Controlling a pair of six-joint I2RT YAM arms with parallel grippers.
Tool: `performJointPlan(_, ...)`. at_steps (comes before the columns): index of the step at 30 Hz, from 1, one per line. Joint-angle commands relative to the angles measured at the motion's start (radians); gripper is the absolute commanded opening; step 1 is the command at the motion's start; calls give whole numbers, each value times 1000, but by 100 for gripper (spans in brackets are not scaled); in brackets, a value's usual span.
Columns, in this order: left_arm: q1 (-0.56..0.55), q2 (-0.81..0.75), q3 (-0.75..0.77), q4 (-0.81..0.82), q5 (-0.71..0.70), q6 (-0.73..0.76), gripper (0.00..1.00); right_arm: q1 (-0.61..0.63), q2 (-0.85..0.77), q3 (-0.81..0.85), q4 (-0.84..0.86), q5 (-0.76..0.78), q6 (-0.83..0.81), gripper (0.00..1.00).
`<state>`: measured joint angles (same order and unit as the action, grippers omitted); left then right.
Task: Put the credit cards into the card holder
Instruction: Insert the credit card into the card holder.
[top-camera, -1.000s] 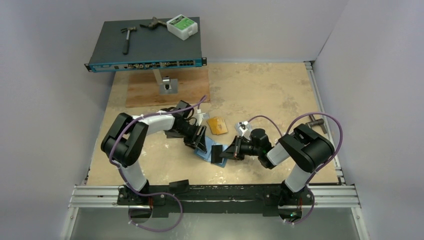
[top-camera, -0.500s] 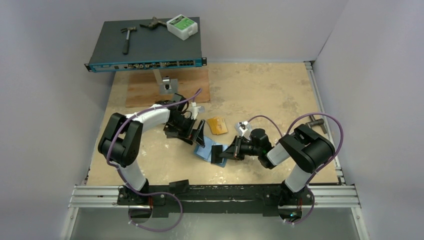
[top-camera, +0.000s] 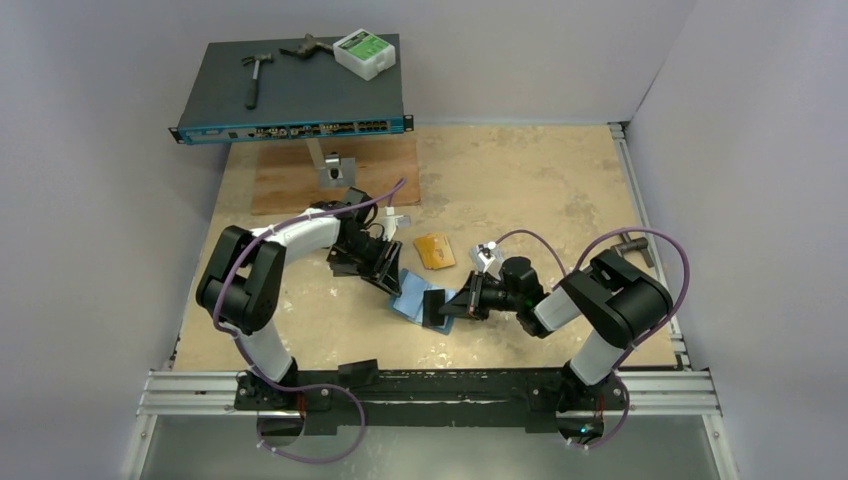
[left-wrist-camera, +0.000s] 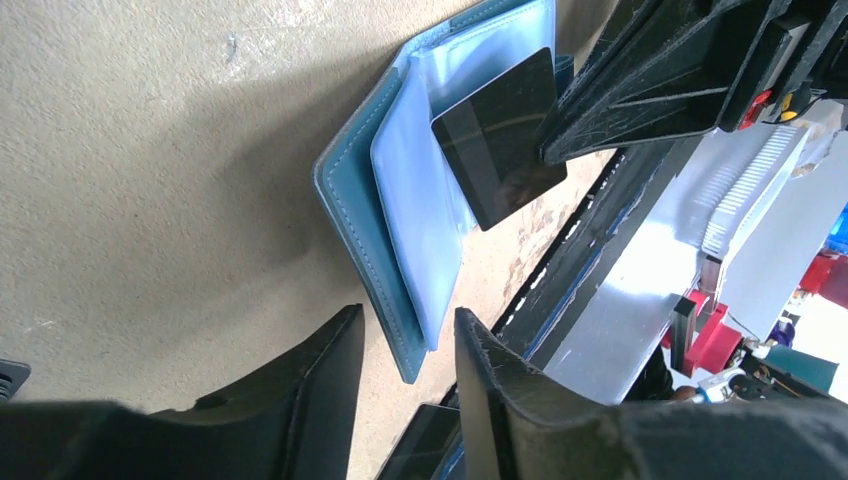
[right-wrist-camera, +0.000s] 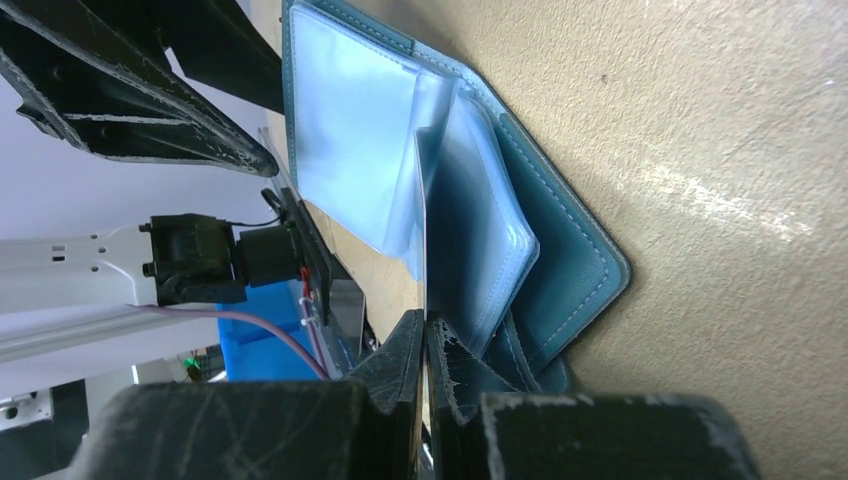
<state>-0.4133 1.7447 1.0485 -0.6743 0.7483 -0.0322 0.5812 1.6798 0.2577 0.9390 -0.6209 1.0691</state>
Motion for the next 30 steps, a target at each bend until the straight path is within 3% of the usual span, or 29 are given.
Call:
performJointPlan(1, 2, 11, 33, -2, 41, 13, 35, -4, -20, -7, 16, 5, -24, 0)
performJointPlan(8, 3, 13, 41, 1, 29, 8, 20, -4, -11, -8, 37, -4, -22, 0)
performJointPlan(13, 1, 22, 41, -2, 25, 3, 0, -4, 3, -12, 65, -11, -12, 0)
performJointPlan(30, -68, 63, -25, 53, 46, -64, 0, -6, 11, -25, 92, -10, 10, 0)
